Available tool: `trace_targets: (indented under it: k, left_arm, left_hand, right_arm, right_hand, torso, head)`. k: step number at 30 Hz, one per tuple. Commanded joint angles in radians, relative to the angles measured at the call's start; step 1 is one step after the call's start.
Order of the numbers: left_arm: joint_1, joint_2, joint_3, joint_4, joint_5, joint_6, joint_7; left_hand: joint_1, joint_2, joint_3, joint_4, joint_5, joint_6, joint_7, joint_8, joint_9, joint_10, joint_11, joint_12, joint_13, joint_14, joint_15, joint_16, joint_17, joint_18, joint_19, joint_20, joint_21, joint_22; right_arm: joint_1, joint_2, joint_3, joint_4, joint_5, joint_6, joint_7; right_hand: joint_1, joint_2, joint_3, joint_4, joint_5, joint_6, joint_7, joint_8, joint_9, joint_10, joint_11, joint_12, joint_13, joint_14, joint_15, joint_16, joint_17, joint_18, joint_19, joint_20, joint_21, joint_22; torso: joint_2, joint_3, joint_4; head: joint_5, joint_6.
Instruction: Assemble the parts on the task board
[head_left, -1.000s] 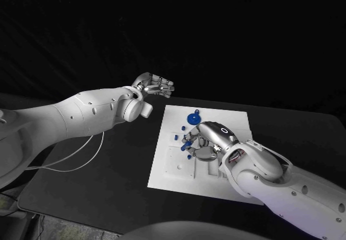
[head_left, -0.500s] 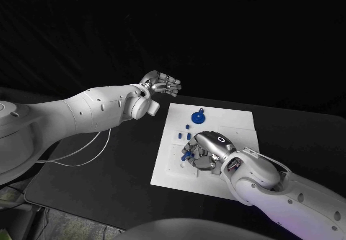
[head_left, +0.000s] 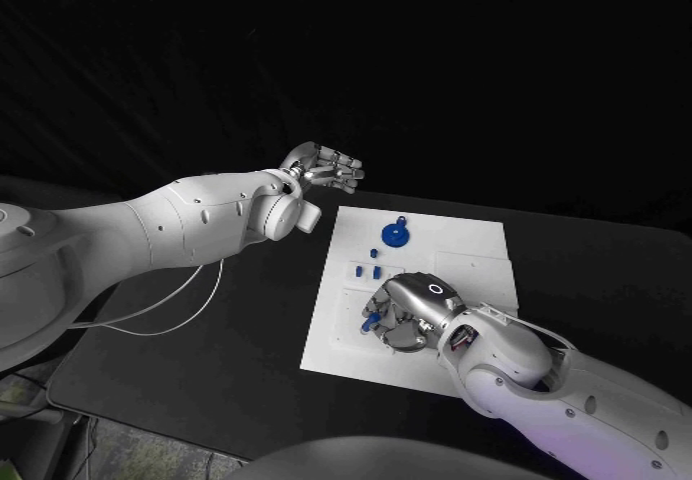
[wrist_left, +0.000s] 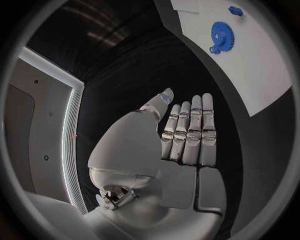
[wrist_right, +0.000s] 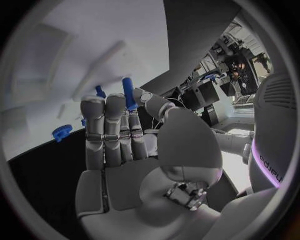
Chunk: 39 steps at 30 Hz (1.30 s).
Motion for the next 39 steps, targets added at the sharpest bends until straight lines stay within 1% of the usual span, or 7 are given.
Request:
trace_targets:
  k: [1,6,15,25,32,35,39]
  left_arm:
    - [0.0,-0.001,0.001,0.002,0.016,-0.012,0.014]
    - [0.0,-0.003,0.001,0.002,0.018,-0.014,0.016]
    - [0.0,-0.001,0.001,0.0,0.021,-0.016,0.017]
    - [0.0,0.002,0.001,0.001,0.022,-0.015,0.014]
    - [0.0,0.0,0.001,-0.001,0.022,-0.014,0.012]
    - [0.001,0.002,0.001,-0.006,0.022,-0.014,0.009]
    - [0.001,0.004,0.001,-0.012,0.022,-0.013,0.006]
  left_hand:
    - [-0.005,-0.004,0.001,0.001,0.003,-0.006,0.0,0.004,0.001,-0.005,-0.001,-0.001,-0.001,-0.002,0.005,-0.004,-0.001,0.016,-0.005,0.002,-0.006,0.001]
    - [-0.004,-0.005,-0.002,0.001,0.004,-0.008,0.0,0.004,0.001,-0.007,0.0,-0.001,-0.001,-0.004,0.006,-0.004,-0.001,0.017,-0.005,0.003,-0.007,0.002]
    - [-0.004,-0.005,-0.004,0.001,0.004,-0.009,0.001,0.004,0.001,-0.009,0.0,-0.001,-0.001,-0.004,0.007,-0.004,-0.001,0.018,-0.005,0.003,-0.007,0.003]
    - [-0.005,-0.005,-0.008,0.002,0.004,-0.012,0.002,0.005,0.001,-0.014,0.002,-0.001,-0.001,-0.008,0.008,-0.004,-0.001,0.019,-0.006,0.005,-0.009,0.0]
    - [-0.004,-0.005,-0.01,0.001,0.004,-0.012,0.002,0.005,0.001,-0.016,0.002,-0.001,-0.001,-0.009,0.009,-0.004,0.0,0.019,-0.006,0.006,-0.009,-0.002]
    - [-0.003,-0.004,-0.01,0.002,0.004,-0.012,0.002,0.004,0.001,-0.016,0.002,-0.001,-0.001,-0.011,0.009,-0.005,-0.001,0.019,-0.007,0.006,-0.009,-0.004]
    - [-0.003,-0.004,-0.013,0.007,0.005,-0.013,0.002,0.005,0.001,-0.017,0.003,-0.001,-0.001,-0.012,0.01,-0.004,0.0,0.019,-0.007,0.008,-0.009,-0.013]
  right_arm:
    - [-0.001,0.001,-0.001,0.0,-0.024,0.02,0.004]
    - [-0.002,0.005,-0.002,-0.002,-0.027,0.026,0.001]
    - [-0.002,0.014,-0.005,-0.009,-0.033,0.056,-0.018]
    - [-0.002,0.016,-0.008,-0.016,-0.045,0.087,-0.042]
    - [0.0,0.019,-0.009,-0.017,-0.056,0.082,-0.071]
    - [0.006,0.023,-0.013,-0.017,-0.051,0.082,-0.081]
    - [0.011,0.027,-0.02,-0.017,-0.045,0.081,-0.089]
  right_hand:
    - [0.014,0.025,0.0,-0.005,-0.006,0.007,0.002,0.007,0.001,0.029,-0.023,0.003,0.004,0.001,-0.005,-0.003,0.001,0.019,0.049,-0.005,0.006,0.001]
    - [0.014,0.028,0.001,-0.007,-0.019,0.006,0.003,0.007,0.001,0.028,-0.023,0.002,0.004,0.001,-0.005,-0.003,0.001,0.019,0.049,-0.004,0.01,0.001]
    - [0.016,0.031,0.006,-0.01,-0.043,0.005,0.003,0.007,0.001,0.028,-0.023,0.001,0.004,0.001,-0.005,-0.002,0.001,0.02,0.048,-0.004,0.009,-0.001]
    - [0.014,0.033,0.007,-0.012,-0.048,0.004,0.004,0.007,0.001,0.027,-0.022,0.0,0.004,0.001,-0.004,-0.002,0.0,0.019,0.048,-0.004,0.009,-0.002]
    - [0.01,0.034,0.01,-0.006,-0.058,-0.004,0.006,0.006,-0.001,0.021,-0.02,-0.003,0.002,-0.004,0.0,-0.004,-0.001,0.018,0.044,0.0,-0.001,-0.004]
    - [0.0,0.034,0.0,0.005,-0.062,-0.012,0.008,0.006,-0.003,0.014,-0.02,-0.006,0.0,-0.003,0.004,-0.004,-0.002,0.016,0.044,0.004,-0.003,-0.005]
    - [0.0,0.037,-0.083,0.024,-0.107,-0.021,0.005,0.007,-0.004,0.003,-0.024,-0.013,-0.007,-0.002,0.005,-0.004,-0.006,0.013,0.045,0.005,-0.015,-0.011]
  torso:
    - [-0.001,-0.0004,-0.0007]
    - [0.0,0.0005,0.0003]
    - [0.0,-0.0007,0.0031]
    - [-0.001,-0.0001,0.0015]
    - [-0.001,-0.0001,0.0009]
    - [-0.001,-0.0003,0.001]
    - [0.0,0.0004,0.0002]
  head:
    - [-0.001,-0.002]
    - [0.0,-0.007]
    - [0.002,-0.012]
    - [0.009,-0.021]
    - [0.016,-0.017]
    - [0.016,-0.018]
    - [0.015,-0.018]
